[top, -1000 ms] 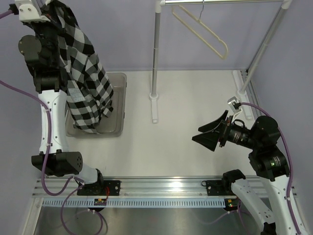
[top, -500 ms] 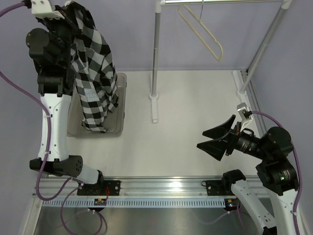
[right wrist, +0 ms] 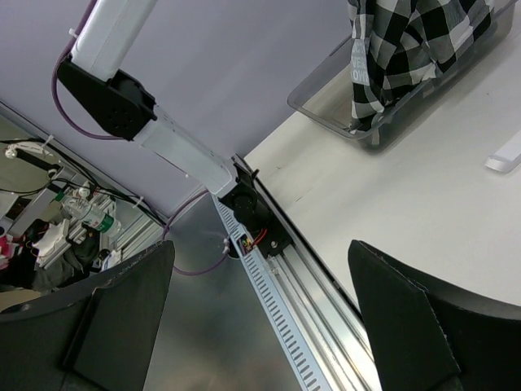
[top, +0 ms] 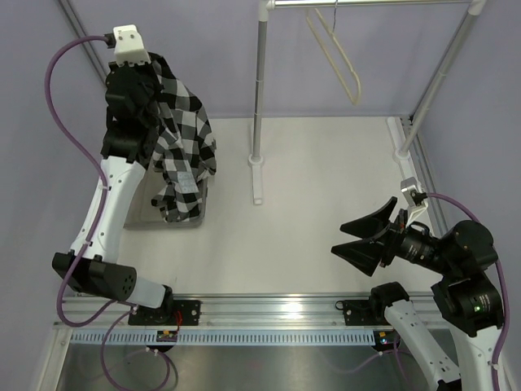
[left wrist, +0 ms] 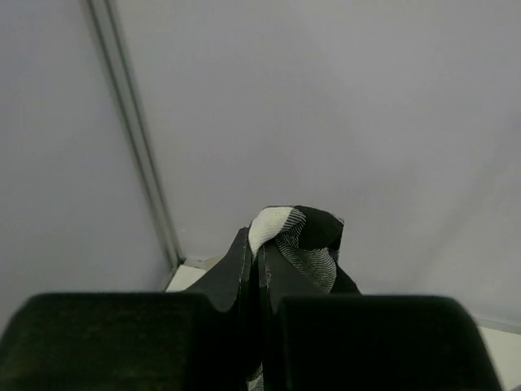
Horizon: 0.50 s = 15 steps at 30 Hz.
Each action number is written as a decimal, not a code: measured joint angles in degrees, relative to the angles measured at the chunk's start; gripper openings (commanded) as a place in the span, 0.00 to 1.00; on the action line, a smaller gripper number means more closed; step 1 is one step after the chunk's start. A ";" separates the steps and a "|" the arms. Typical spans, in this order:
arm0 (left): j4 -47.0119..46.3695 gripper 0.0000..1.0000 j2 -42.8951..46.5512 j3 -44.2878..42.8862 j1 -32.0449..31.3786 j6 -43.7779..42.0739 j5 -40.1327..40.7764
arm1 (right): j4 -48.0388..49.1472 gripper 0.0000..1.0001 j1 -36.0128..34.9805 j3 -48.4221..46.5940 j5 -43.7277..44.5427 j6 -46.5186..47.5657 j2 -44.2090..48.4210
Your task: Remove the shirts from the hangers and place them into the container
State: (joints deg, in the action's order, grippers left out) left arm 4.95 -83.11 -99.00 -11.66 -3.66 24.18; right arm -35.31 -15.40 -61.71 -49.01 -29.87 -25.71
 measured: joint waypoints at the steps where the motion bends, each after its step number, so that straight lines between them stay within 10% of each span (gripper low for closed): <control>1: -1.18 0.00 0.98 1.86 0.00 -0.72 1.42 | -0.13 0.98 0.00 0.00 0.00 0.00 0.00; 15: -14.12 0.00 13.31 15.93 -2.49 -15.17 13.53 | -1.03 0.98 0.00 0.00 -0.09 0.02 1.33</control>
State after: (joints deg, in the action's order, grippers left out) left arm -9.17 -69.80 -83.07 -14.15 -18.83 37.71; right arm -36.34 -15.40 -61.71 -49.10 -29.85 -24.38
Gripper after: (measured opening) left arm 0.024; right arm 0.976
